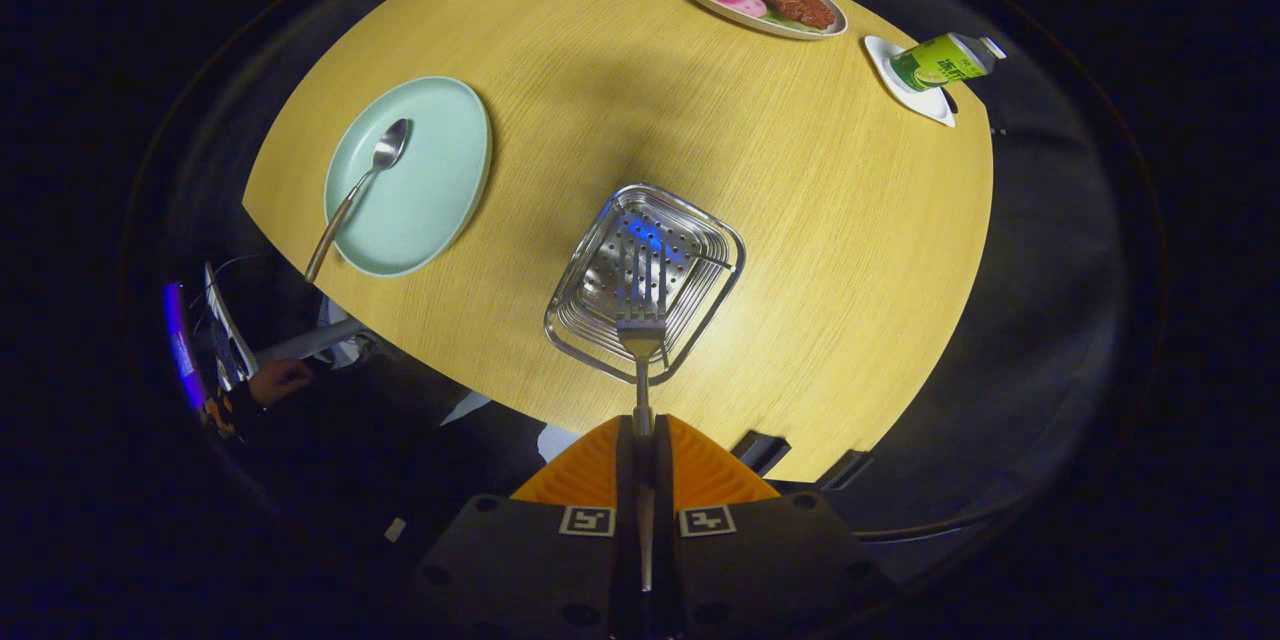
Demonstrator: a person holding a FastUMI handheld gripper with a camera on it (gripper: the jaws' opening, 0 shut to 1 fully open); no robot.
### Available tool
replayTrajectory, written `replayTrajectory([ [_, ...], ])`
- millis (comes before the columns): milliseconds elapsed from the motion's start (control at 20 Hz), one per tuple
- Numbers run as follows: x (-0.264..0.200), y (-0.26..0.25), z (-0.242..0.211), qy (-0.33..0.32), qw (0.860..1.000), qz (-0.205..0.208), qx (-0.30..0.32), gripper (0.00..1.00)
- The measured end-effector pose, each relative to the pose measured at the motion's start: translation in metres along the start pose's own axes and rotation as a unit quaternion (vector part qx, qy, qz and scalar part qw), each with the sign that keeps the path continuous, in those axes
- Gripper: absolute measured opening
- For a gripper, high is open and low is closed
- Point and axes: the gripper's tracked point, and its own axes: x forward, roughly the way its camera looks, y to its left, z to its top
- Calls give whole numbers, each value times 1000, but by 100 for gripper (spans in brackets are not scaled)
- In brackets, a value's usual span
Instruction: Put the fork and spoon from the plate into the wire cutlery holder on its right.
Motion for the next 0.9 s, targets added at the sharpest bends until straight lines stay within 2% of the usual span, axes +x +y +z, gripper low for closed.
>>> replayTrajectory([
  [200, 4, -4, 7, 4, 1000, -4, 12, 13],
  [300, 7, -4, 9, -3, 1000, -3, 12, 18],
  [450, 3, -4, 12, -23, 1000, -3, 11, 36],
  [600, -6, -5, 16, -68, 997, -1, 25, 42],
  [750, -17, -5, 16, -120, 992, -5, 38, 59],
  [900, -38, -8, 18, -184, 981, -26, 51, 64],
])
